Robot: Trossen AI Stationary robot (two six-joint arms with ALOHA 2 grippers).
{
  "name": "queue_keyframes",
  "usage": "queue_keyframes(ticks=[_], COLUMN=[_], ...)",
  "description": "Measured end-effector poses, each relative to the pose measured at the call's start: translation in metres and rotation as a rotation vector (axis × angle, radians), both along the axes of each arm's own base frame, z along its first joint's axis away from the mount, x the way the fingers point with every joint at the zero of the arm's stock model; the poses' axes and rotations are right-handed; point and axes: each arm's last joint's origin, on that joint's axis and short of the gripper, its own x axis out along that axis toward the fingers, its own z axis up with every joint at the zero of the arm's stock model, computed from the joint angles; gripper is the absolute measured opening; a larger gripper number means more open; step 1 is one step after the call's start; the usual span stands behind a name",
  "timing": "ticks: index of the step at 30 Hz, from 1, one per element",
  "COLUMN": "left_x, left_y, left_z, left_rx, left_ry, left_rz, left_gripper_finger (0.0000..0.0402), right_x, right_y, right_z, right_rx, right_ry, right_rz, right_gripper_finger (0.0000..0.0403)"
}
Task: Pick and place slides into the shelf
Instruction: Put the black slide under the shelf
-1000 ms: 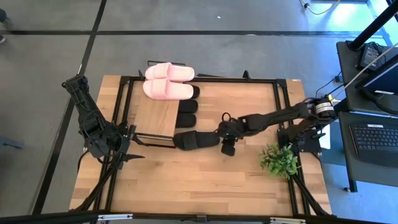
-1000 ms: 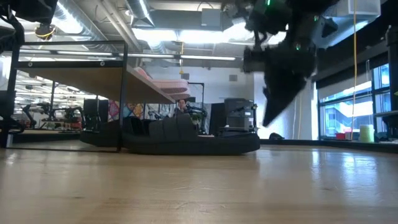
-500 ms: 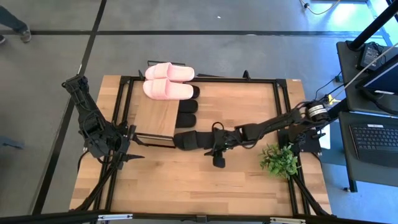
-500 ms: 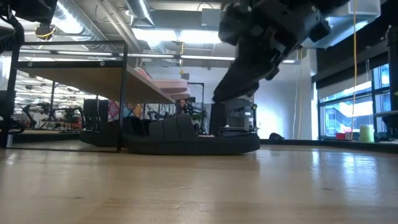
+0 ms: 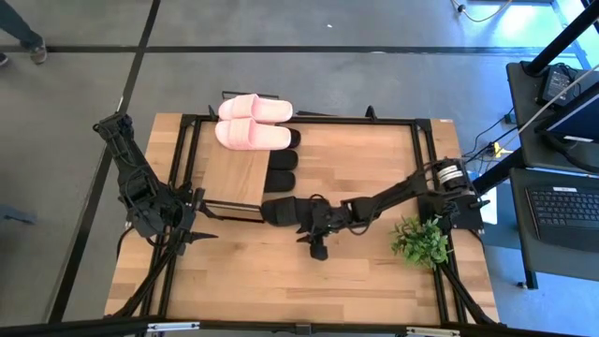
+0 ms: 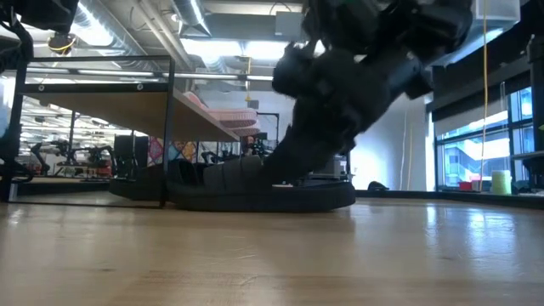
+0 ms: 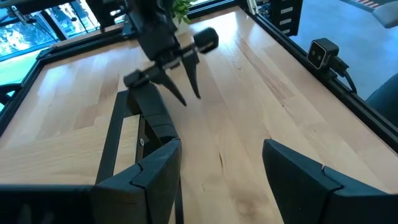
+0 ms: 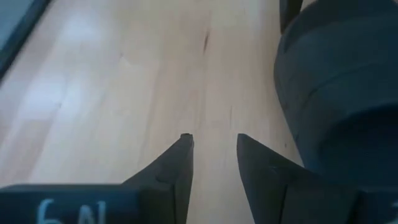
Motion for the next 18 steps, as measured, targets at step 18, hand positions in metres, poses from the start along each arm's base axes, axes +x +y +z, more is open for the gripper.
queue_keyframes(ticks=[18], left_x=[0.000], left_y=[0.000], left_z=[0.000], left_rx=[0.001], left_ry=[0.000], left_rz=[0.000], left_gripper_finger=[0.0217], right_x=[0.057], right_y=[-0.016], right_z=[-0.016], right_rx=[-0.062], right_ry=[-0.009], right_rz=[-0.019], right_gripper_finger=[0.0125])
